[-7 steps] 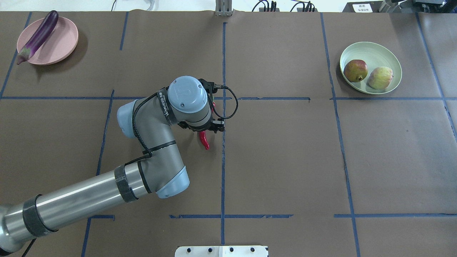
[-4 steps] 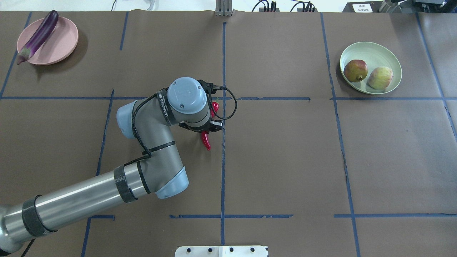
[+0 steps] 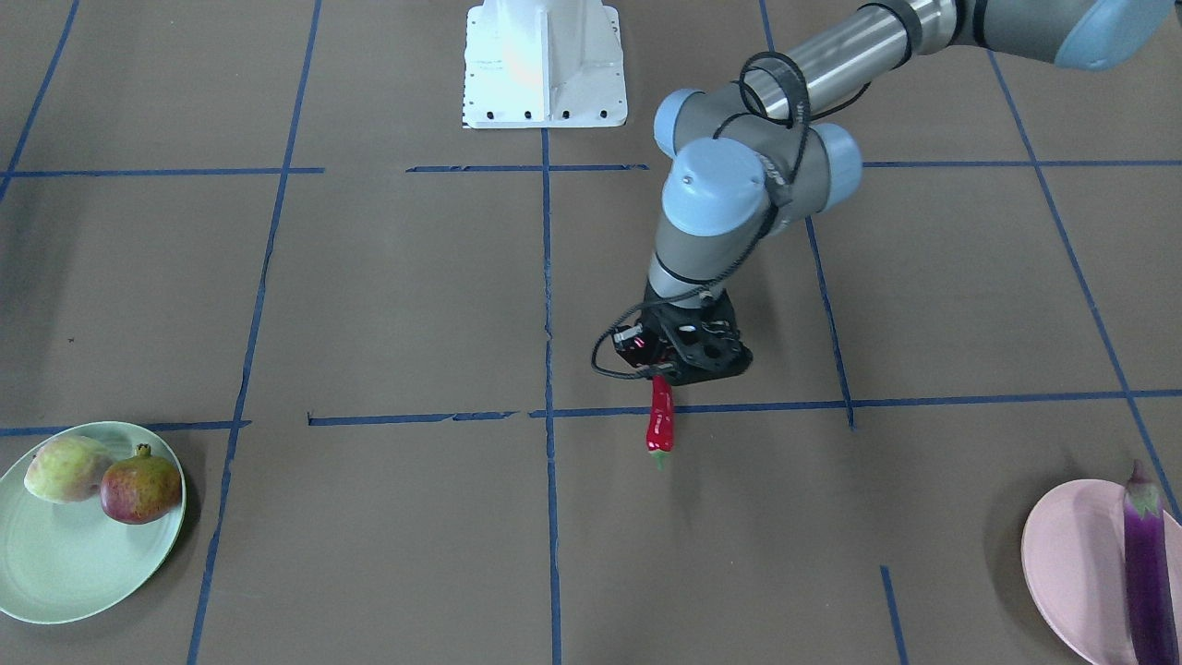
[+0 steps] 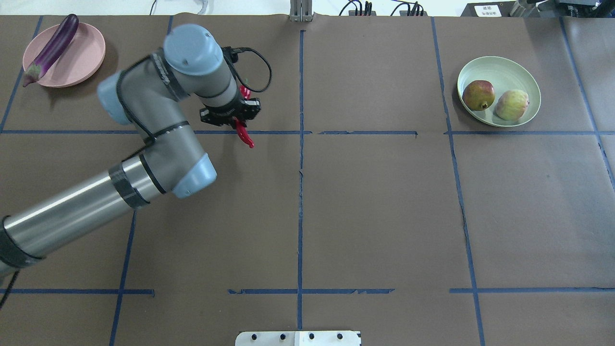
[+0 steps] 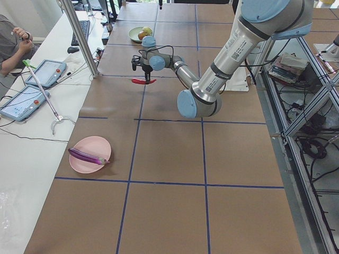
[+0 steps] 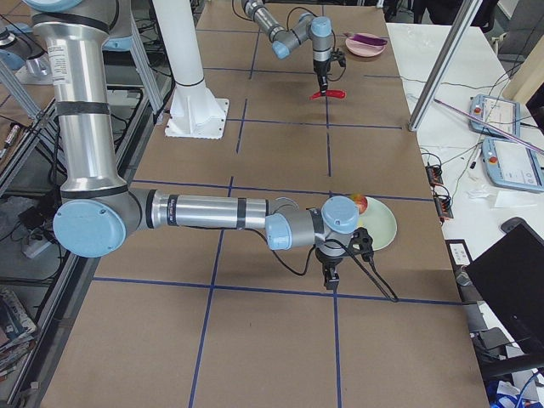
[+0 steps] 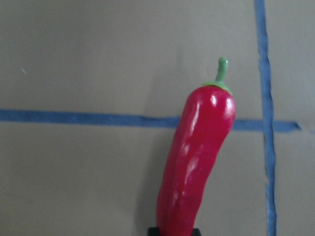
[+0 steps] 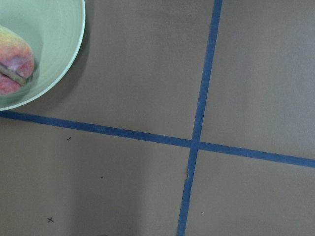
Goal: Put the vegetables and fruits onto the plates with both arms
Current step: 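Carry the chili pepper with the left gripper to the pink plate and release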
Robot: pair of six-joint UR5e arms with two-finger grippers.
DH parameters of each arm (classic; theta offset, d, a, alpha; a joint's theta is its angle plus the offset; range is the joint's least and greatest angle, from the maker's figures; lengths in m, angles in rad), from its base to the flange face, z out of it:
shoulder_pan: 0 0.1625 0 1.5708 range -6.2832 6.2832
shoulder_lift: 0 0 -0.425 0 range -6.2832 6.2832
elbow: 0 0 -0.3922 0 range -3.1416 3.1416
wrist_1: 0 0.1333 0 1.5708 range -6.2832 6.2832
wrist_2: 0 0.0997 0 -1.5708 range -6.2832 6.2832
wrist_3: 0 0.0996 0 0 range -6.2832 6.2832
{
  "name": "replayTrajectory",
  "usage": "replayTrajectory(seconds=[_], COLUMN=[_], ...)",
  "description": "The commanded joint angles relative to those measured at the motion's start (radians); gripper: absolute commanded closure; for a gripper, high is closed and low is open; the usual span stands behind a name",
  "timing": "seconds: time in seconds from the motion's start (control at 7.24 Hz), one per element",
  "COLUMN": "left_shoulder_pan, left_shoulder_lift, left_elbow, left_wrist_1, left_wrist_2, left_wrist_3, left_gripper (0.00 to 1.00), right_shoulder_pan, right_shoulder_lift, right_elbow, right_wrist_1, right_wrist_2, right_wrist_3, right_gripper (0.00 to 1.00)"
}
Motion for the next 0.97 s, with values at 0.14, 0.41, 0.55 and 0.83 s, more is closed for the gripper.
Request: replayTrajectory(seconds=[0.14,0.41,0.55,0.83], left_shoulder_pan=[-0.325,-0.439,-0.482,-0.556], left_shoulder_lift=[0.065,0.065,0.064,0.062], left_elbow=[0.167,0.325,0.404,0.514], left_wrist_1=[-0.004,-0.010,-0.013,-0.033], left_wrist_2=[-0.209,-0.219,-0.225,-0.223], left_wrist_3=[0.347,0.655,0.775,0.917], left_gripper=[1.00,1.00,1.00,0.97], right_shoulder_pan=[0.000,0.000,0.000,0.000], right_shoulder_lift=[-0.001,-0.013,-0.013,-0.013], right_elbow=[0.002,0.023,0.027,0.028], right_wrist_1=[0.001,0.001,0.001,0.001], right_wrist_2=[0.001,0.000,0.000,0.000], right_wrist_3=[-0.004,-0.002,-0.002,-0.004], right_gripper=[0.00,0.00,0.00,0.00])
